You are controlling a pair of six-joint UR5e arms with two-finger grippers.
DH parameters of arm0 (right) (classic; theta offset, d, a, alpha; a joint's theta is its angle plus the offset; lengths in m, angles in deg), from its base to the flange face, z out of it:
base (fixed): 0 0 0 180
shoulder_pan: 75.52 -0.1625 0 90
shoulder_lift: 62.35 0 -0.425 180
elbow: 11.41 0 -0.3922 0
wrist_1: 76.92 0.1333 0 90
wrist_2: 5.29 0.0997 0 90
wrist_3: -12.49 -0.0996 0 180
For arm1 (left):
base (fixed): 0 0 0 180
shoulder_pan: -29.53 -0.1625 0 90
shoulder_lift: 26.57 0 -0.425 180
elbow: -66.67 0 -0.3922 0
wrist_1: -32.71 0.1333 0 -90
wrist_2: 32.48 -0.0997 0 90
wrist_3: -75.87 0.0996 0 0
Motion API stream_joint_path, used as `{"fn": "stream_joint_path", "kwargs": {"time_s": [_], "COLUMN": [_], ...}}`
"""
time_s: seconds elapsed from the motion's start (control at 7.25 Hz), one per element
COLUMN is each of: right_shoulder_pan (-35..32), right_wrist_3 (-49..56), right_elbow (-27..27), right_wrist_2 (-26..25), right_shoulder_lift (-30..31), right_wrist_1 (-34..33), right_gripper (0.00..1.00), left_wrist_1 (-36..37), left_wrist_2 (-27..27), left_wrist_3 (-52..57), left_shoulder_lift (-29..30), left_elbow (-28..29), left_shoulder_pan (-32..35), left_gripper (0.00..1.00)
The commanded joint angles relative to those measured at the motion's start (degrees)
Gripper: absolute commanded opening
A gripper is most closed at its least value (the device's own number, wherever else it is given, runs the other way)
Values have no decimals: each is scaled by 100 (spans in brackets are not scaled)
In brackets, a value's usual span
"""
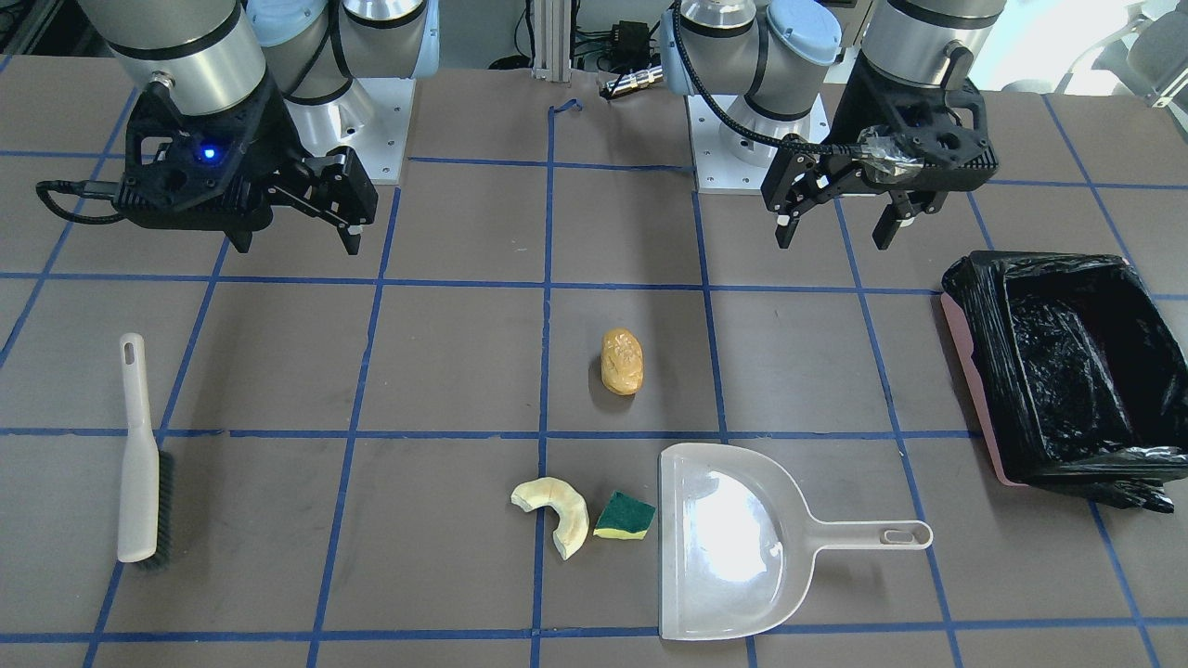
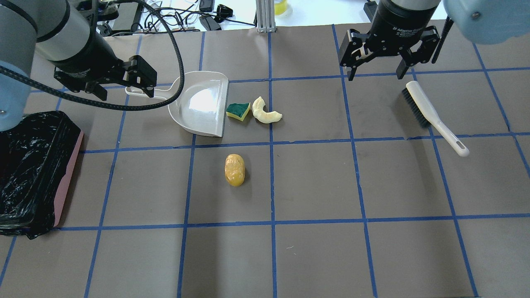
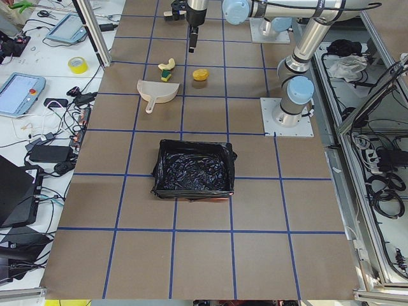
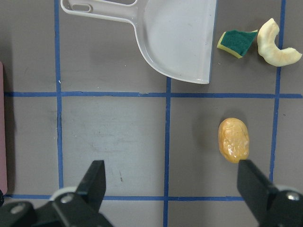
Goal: Sweep and dump trash into bin
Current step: 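Lower the left gripper to the dustpan handle while the right descends to the brush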
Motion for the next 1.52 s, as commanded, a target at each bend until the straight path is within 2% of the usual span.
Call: {"fn": "stream_joint_path", "kwargs": {"time_s": [0.0, 0.41, 0.55, 0.69, 0.83, 0.97, 1.1, 1.24, 1.38], "right_shoulder_pan": [0, 105, 349, 882, 1505, 2086, 2327, 2407, 2504], "right_wrist_3": [-144, 170, 371, 1008, 1910, 2798, 3216, 3890, 4254], "right_elbow": [58, 164, 172, 294, 705, 787, 814, 919, 1137], "right_wrist_2": [3, -23, -85, -111, -112, -146, -295, -662, -665], "right_shoulder_lift": [-13, -31, -48, -83, -66, -75, -110, -232, -242], "right_wrist_1": [24, -99, -169, -56, -334, -780, -802, -1037, -1092], "right_gripper": [100, 100, 100, 100, 100, 100, 100, 96, 96], "left_wrist_1": [4, -5, 65, 74, 83, 31, 65, 66, -82], "left_wrist_2": [16, 8, 7, 25, -1, -97, -142, -281, -257], "left_wrist_3": [54, 18, -51, 36, 167, 142, 307, 735, 835], "left_shoulder_lift": [-20, -99, -82, -116, -30, 67, 137, 190, 330], "left_elbow": [78, 44, 26, 0, -9, -61, -201, -316, -421], "left_shoulder_pan": [4, 13, 21, 22, 22, 13, 4, -22, -31], "left_gripper": [100, 100, 100, 100, 100, 100, 100, 100, 100]}}
